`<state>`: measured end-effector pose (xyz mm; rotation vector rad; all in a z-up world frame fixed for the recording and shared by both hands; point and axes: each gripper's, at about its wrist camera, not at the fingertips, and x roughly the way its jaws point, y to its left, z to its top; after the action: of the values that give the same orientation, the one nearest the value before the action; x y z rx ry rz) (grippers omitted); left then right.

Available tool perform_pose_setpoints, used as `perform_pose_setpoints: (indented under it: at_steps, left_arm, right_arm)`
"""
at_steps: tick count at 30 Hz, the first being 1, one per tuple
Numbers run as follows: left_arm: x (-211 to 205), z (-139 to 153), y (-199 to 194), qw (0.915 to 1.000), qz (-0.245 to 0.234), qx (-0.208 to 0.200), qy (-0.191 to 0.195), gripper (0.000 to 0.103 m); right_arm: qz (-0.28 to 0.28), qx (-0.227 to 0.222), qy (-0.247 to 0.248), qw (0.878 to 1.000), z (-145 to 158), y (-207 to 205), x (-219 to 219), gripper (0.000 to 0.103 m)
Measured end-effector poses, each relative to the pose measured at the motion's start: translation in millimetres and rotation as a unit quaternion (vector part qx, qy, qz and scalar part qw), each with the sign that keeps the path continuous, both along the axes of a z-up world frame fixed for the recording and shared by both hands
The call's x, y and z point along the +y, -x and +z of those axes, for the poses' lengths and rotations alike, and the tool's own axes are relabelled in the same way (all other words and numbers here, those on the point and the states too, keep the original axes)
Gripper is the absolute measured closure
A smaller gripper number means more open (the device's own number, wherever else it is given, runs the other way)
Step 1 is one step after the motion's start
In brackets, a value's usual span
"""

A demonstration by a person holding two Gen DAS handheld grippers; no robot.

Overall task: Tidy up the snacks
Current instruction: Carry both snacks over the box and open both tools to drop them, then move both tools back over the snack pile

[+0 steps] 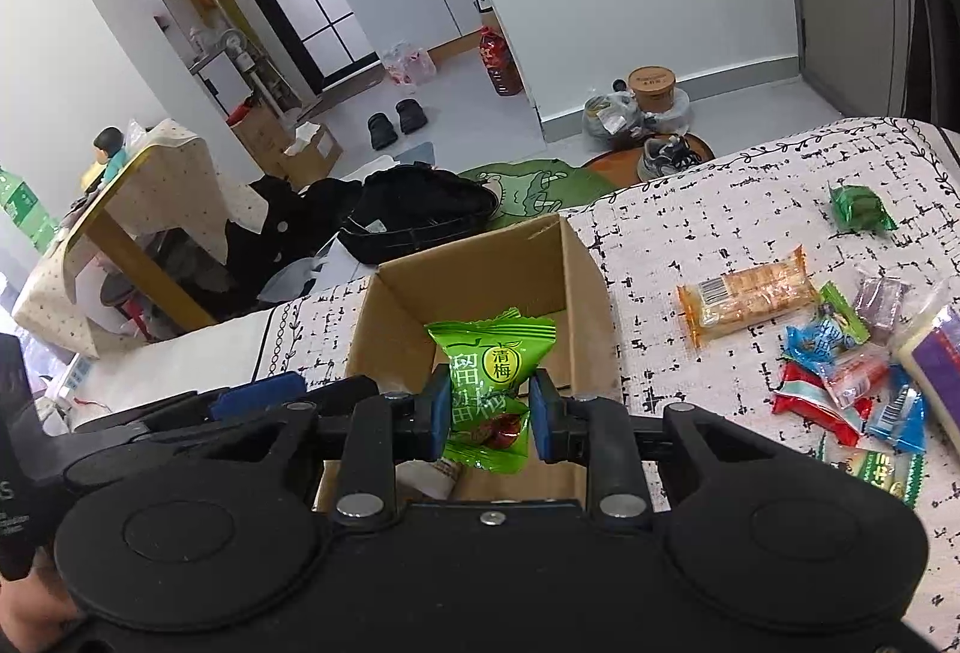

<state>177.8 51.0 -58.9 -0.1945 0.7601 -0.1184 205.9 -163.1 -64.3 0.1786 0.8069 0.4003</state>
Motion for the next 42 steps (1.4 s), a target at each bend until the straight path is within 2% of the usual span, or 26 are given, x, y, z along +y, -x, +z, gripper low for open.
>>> perform_pose_setpoints:
  at_steps: [5, 8, 10, 12, 18, 23, 27, 36, 42]
  left_arm:
    - [-0.9, 7.2, 3.4, 0.9999, 0.007, -0.014, -0.006, 0.032]
    - [-0.3, 9.7, 5.4, 0.9997, 0.016, -0.014, -0.007, 0.029]
    - [-0.1, 9.5, 6.0, 0.9997, 0.019, -0.012, -0.004, 0.025]
    - [-0.7, 8.4, 6.5, 0.9997, 0.023, -0.007, -0.002, 0.024]
    - [-6.6, 7.2, 8.3, 0.9994, 0.032, 0.009, -0.007, 0.022]
    - [-16.8, 9.0, 10.6, 0.9995, 0.028, 0.004, -0.012, 0.013]
    - [-23.3, 10.2, 10.4, 0.9995, 0.033, 0.002, -0.004, 0.0]
    - [-47.7, 13.1, 8.9, 0.9999, 0.009, -0.002, 0.008, 0.0]
    - [-65.5, 14.5, 8.8, 0.9992, -0.014, 0.001, 0.037, 0.0]
  right_arm:
    - [-0.012, -0.003, 0.003, 1.0, 1.5, -1.9, 0.3, 0.072]
    - [-0.019, -0.009, 0.001, 1.0, 3.0, -1.7, -4.1, 0.052]
    - [-0.023, -0.015, 0.003, 1.0, 5.1, -0.2, -8.9, 0.045]
    - [-0.032, -0.017, 0.007, 0.999, 7.3, 2.2, -15.6, 0.033]
    - [-0.072, -0.019, 0.02, 0.997, 9.2, 8.4, -40.9, 0.01]
    - [-0.083, -0.019, 0.029, 0.996, 8.7, 14.3, -58.3, 0.003]
    - [-0.097, -0.025, 0.03, 0.994, 9.2, 18.7, -71.6, 0.0]
    - [-0.122, -0.029, 0.041, 0.991, 11.8, 21.9, -100.7, 0.0]
    - [-0.139, -0.03, 0.052, 0.988, 11.6, 28.0, -120.6, 0.0]
